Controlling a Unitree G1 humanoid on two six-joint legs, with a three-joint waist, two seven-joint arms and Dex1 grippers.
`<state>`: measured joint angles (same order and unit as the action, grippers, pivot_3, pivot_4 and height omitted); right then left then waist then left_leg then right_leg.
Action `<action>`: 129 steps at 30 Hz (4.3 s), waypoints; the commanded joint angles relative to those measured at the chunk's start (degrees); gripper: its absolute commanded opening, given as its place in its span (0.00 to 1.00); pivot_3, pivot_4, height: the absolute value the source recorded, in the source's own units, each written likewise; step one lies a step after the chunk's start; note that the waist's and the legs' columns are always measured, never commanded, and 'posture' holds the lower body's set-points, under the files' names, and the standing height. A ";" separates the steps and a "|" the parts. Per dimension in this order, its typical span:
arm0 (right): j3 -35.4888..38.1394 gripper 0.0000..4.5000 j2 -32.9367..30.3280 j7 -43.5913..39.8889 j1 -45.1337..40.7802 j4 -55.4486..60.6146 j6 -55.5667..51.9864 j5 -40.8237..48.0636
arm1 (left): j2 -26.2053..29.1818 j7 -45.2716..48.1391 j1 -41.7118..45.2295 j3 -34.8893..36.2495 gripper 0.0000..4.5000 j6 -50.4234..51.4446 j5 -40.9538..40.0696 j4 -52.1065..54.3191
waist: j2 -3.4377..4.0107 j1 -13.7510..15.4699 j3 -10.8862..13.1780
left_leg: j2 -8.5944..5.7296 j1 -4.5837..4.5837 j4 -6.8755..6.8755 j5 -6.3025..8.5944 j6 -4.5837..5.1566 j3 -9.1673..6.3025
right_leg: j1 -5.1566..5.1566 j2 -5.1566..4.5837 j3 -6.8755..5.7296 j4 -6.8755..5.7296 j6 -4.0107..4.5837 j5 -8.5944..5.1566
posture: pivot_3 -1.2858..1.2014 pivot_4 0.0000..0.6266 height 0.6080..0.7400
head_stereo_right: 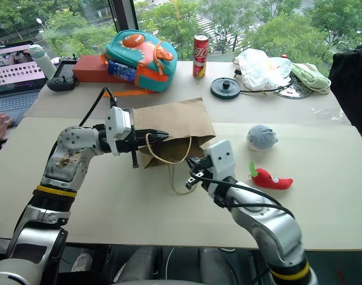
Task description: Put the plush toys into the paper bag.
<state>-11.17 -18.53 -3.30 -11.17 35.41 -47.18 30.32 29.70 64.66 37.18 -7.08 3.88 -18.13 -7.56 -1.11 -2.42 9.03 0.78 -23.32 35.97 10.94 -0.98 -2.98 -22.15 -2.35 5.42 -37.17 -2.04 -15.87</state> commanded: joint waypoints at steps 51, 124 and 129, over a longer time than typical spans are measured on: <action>3.89 0.01 13.50 -8.38 -1.07 -6.82 0.51 -10.93 | -3.33 -7.20 3.16 6.53 0.00 11.31 -3.52 4.63 | 0.06 -0.05 -0.04 | -0.01 -0.06 -0.08 0.00 0.00 -0.05 | -0.09 -0.04 -0.03 0.00 0.02 0.01 | 0.52 0.24 0.99; 12.62 0.27 0.64 -1.89 -15.67 9.16 -26.66 10.28 | -6.65 -10.09 6.51 9.35 0.00 18.91 -9.43 2.96 | 0.18 -0.21 0.01 | -0.03 -0.07 -0.08 0.00 -0.01 -0.02 | -0.10 -0.03 0.00 0.07 0.00 0.00 | 0.52 0.24 0.99; 6.38 0.27 0.78 -0.25 -17.43 2.97 -21.49 2.79 | -6.91 -10.42 7.11 9.32 0.00 20.73 -10.64 3.52 | 0.18 -0.06 0.01 | -0.04 -0.13 -0.09 0.00 -0.01 -0.04 | -0.11 -0.04 -0.02 0.10 0.00 0.00 | 0.52 0.24 0.99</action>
<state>-3.42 -17.86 -4.29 -27.37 39.17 -72.33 36.03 22.86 54.48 42.60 1.37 24.16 -27.22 -5.88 -0.92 -2.49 9.04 0.74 -23.46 35.88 10.94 -0.99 -3.02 -22.28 -2.40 5.40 -37.07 -2.04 -15.86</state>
